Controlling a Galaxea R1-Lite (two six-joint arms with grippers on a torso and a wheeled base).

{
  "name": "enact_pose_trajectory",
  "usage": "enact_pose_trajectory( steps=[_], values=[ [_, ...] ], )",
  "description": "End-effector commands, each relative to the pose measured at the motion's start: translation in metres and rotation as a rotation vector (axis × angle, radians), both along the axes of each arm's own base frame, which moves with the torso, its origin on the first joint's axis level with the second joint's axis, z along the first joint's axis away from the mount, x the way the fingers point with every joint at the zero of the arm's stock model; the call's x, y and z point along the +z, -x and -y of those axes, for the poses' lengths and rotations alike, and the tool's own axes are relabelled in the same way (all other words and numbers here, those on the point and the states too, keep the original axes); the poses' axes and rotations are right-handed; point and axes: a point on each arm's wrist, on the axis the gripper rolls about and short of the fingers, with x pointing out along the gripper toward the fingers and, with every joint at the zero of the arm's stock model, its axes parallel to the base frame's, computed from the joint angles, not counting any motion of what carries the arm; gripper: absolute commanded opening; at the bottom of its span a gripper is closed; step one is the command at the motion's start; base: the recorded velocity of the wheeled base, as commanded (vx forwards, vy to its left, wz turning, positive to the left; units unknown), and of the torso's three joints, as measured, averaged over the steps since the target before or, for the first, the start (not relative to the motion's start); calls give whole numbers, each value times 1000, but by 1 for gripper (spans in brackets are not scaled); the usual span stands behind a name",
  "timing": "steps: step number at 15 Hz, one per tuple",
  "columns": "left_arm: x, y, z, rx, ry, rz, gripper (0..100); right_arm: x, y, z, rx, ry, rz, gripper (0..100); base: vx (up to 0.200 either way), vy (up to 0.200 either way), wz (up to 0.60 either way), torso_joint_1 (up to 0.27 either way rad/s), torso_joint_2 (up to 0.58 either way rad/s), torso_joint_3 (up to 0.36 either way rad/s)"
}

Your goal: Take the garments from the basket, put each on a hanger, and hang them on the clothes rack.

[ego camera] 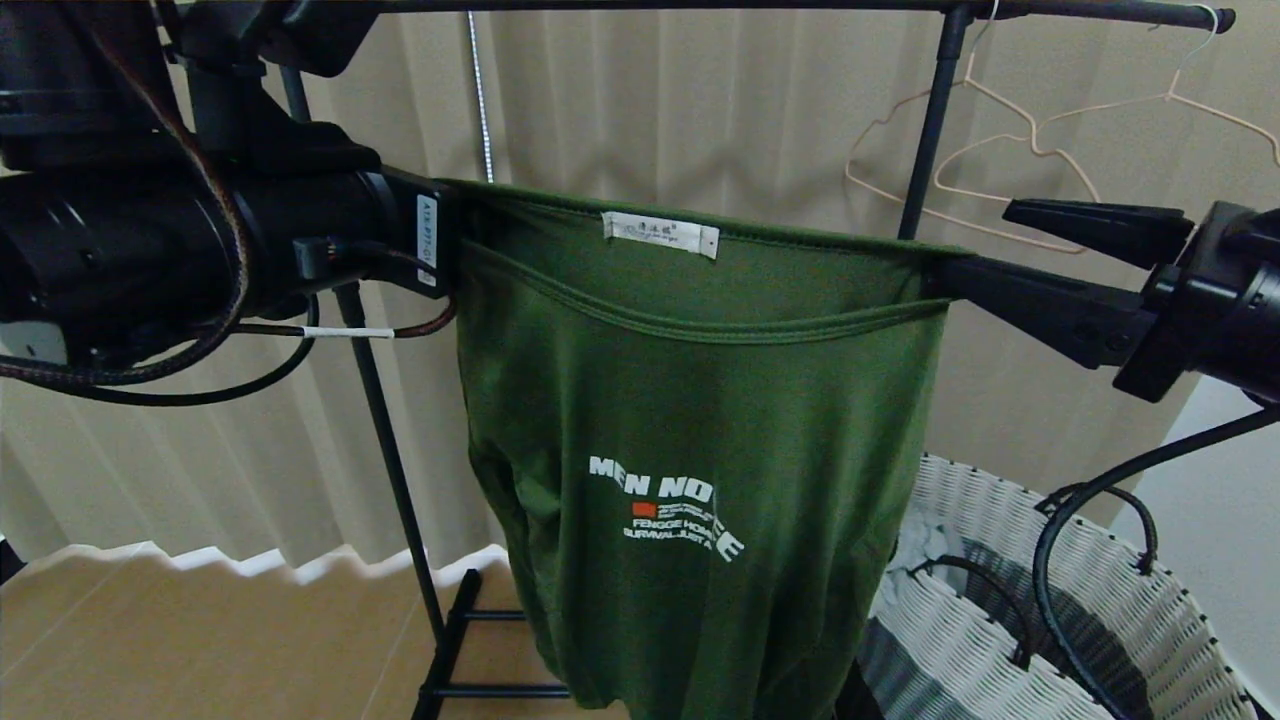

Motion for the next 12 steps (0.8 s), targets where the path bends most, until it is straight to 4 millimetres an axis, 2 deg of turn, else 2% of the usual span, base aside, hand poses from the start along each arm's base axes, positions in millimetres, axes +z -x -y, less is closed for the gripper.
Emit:
enact_pose_trajectory(
  steps=[1, 4, 6, 7, 9, 11, 12],
  values=[
    [-2, -3, -3, 16, -3, -8, 0, 0, 5, 1, 10, -2, 5, 100, 0, 0, 0, 0, 0, 0],
    [-2, -4, -5, 22, -3, -8, 0, -6, 7, 3, 5, 11, -8, 100, 0, 0, 0, 0, 0, 0],
    [-4, -3, -7, 29, -5, -13, 0, -13, 9, 9, -31, 80, 15, 100, 0, 0, 0, 0, 0, 0],
    [-7, -3, -9, 35, -11, -21, 0, -17, 7, 15, -72, 111, 20, 100, 0, 0, 0, 0, 0, 0],
    [-13, 15, -29, 65, -17, -30, 0, -35, 7, 41, -267, 263, 26, 100, 0, 0, 0, 0, 0, 0],
    [-17, 26, -39, 79, -16, -35, 0, -41, 13, 49, -305, 293, 30, 100, 0, 0, 0, 0, 0, 0],
    [-23, 29, -46, 101, -22, -49, 0, -44, 11, 61, -371, 295, 17, 100, 0, 0, 0, 0, 0, 0]
  ],
)
